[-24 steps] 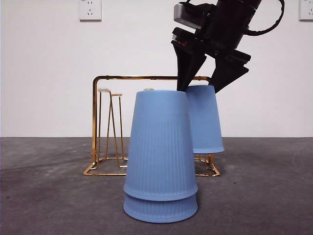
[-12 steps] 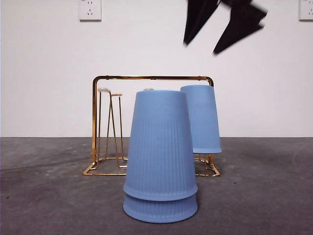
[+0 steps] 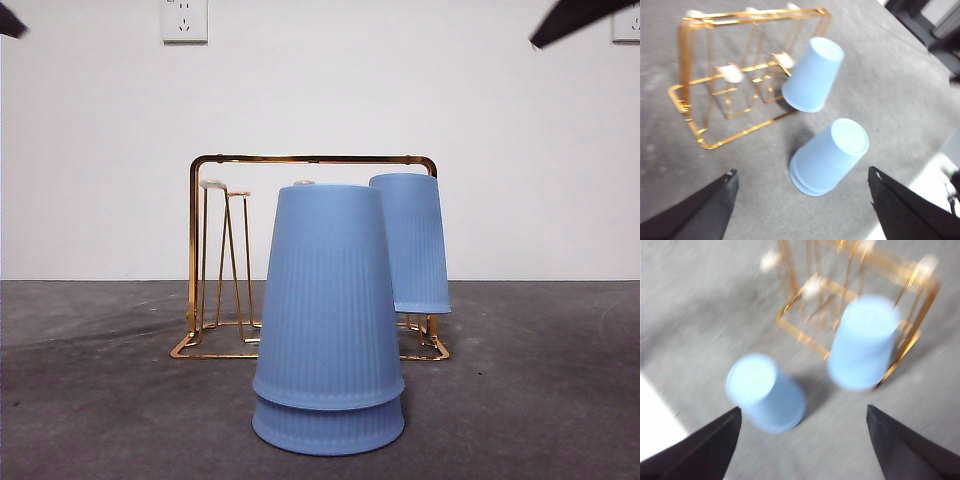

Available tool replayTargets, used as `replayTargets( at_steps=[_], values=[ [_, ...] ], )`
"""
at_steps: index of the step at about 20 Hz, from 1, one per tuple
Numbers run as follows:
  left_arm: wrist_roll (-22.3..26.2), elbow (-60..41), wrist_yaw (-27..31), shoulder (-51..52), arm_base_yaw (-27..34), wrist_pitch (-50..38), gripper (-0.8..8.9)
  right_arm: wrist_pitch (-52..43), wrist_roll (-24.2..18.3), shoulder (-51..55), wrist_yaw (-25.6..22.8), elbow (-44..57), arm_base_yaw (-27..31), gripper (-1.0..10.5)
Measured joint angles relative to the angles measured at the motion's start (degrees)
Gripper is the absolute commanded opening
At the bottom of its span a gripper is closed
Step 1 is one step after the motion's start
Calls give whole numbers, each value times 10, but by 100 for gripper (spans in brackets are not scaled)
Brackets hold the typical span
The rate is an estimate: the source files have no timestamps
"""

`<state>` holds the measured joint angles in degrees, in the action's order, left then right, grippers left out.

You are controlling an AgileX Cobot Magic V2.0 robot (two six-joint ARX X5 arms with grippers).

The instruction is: Pick the top cup and place it on cupholder, pick up the mid cup and place it on cupholder, last pick the bottom cup and place it on cupholder.

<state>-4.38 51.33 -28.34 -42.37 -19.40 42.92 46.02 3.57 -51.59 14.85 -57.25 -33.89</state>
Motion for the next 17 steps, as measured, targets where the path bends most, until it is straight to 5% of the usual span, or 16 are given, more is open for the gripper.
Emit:
replayTargets(
  at_steps=[10, 17],
  values=[
    [-11, 69, 126, -184, -207, -59, 416, -1, 51, 121, 1, 88, -12, 398],
    [-2, 145, 170, -315, -278, -61, 447, 16, 57, 130, 1, 88, -12, 398]
  ],
)
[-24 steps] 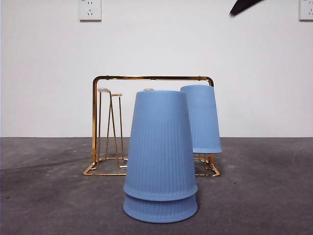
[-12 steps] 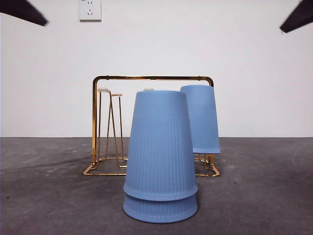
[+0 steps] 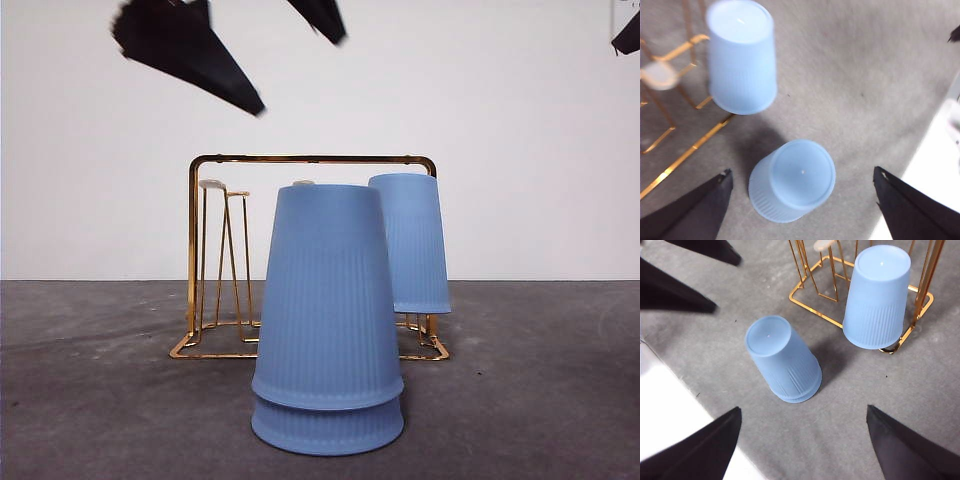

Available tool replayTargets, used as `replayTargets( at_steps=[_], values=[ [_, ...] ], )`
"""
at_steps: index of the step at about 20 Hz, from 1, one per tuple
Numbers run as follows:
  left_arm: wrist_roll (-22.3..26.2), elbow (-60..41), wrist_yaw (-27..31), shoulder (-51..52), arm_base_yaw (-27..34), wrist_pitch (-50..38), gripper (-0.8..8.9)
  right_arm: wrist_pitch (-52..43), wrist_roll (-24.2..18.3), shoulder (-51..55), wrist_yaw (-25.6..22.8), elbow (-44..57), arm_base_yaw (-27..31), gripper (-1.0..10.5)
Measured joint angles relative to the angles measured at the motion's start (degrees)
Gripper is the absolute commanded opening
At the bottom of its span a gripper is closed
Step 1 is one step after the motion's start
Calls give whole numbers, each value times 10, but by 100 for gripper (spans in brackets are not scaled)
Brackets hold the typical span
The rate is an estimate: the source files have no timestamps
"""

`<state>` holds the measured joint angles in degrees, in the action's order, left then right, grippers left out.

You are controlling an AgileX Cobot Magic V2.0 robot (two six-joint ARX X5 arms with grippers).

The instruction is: Pick the top cup and place it on cupholder, pick up the mid cup and place it on cupholder, last pick the bottom cup and place it on cupholder.

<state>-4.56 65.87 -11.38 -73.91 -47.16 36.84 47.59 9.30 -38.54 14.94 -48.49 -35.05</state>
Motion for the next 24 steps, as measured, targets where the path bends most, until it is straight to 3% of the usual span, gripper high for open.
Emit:
replayTargets(
  at_steps=[5, 15, 24],
  values=[
    [14, 6, 42, -60, -29, -2, 448, 0, 0, 0, 0, 0, 0, 398],
    [32, 6, 66, -124, -44, -9, 438, 0, 0, 0, -1, 0, 0, 398],
    [36, 6, 66, -125, -45, -16, 239, 0, 0, 0, -15, 0, 0, 398]
  ],
)
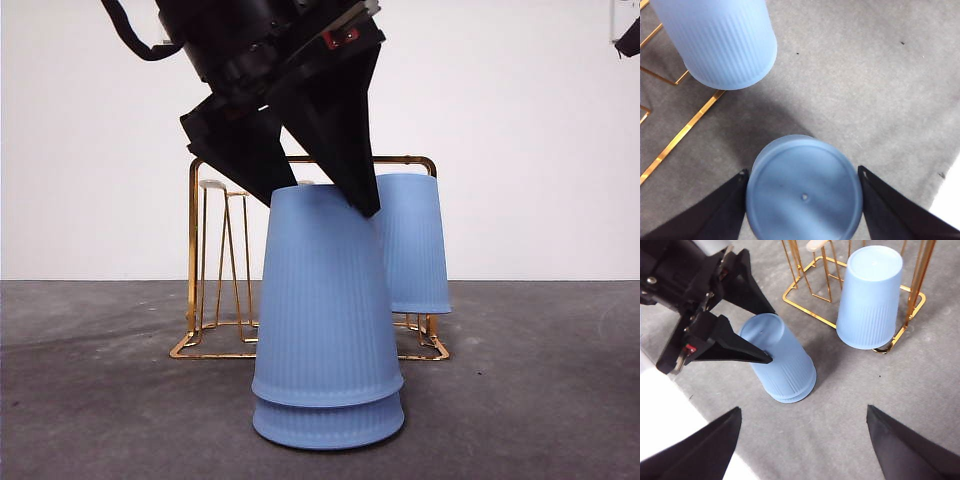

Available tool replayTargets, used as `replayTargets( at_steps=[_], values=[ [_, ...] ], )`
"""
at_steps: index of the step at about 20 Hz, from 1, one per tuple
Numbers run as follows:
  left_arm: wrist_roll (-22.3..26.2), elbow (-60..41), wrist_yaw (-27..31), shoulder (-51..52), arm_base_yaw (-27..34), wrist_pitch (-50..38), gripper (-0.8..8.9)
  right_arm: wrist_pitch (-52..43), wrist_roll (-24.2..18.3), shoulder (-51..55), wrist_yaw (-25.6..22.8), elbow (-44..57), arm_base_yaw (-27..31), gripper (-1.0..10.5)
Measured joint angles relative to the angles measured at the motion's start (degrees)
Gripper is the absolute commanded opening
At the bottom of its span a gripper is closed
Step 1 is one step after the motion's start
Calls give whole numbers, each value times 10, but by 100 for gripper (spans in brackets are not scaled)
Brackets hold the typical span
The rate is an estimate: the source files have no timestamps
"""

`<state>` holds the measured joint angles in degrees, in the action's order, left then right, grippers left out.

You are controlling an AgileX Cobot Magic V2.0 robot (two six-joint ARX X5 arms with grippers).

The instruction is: Pick the top cup and place it on cupholder, pick up the mid cup and place it on cupholder, last pick the bottom cup and place it on cupholder.

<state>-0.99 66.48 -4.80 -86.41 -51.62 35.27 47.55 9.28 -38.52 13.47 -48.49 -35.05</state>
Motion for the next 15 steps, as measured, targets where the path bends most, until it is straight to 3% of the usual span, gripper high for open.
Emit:
replayTargets(
  at_steps=[9, 15],
  values=[
    [0, 3, 0, 7, 0, 20, 239, 0, 0, 0, 0, 0, 0, 398],
    [0, 3, 0, 64, 0, 18, 239, 0, 0, 0, 0, 0, 0, 398]
  ],
)
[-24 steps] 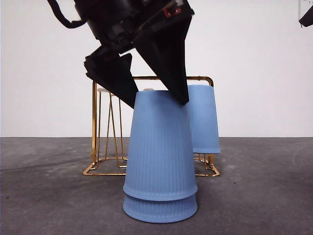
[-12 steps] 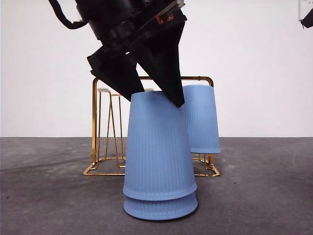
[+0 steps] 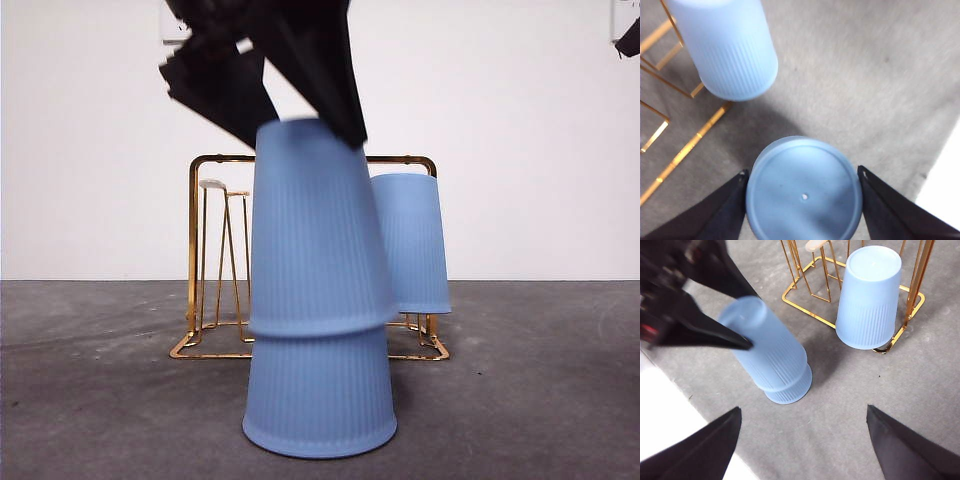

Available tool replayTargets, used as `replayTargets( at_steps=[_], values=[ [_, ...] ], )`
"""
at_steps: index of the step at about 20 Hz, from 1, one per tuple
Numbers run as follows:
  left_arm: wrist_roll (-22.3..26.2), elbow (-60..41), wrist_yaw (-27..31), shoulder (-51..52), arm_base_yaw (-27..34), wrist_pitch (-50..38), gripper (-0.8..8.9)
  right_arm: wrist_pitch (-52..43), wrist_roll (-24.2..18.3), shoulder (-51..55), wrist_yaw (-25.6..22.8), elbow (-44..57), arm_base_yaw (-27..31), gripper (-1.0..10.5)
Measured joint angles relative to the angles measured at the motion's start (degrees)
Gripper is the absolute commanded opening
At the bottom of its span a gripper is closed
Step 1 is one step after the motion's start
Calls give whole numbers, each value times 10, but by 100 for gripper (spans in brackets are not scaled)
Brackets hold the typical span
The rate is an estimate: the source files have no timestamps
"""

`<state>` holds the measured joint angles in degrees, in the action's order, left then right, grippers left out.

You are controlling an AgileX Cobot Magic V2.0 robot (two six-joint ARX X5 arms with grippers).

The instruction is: Pick the top cup and place it on cupholder, pick up the mid cup and place it on cupholder, last pick the bottom cup and place it on cupholder.

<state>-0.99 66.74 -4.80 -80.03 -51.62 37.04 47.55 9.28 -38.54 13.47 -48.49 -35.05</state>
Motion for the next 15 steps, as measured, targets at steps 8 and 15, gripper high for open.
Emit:
replayTargets(
  at_steps=[8, 15],
  values=[
    [-5, 0, 31, 108, 0, 1, 239, -3, 0, 0, 0, 0, 0, 398],
    [-29, 0, 132, 210, 26, 1, 241, -3, 0, 0, 0, 0, 0, 398]
  ],
)
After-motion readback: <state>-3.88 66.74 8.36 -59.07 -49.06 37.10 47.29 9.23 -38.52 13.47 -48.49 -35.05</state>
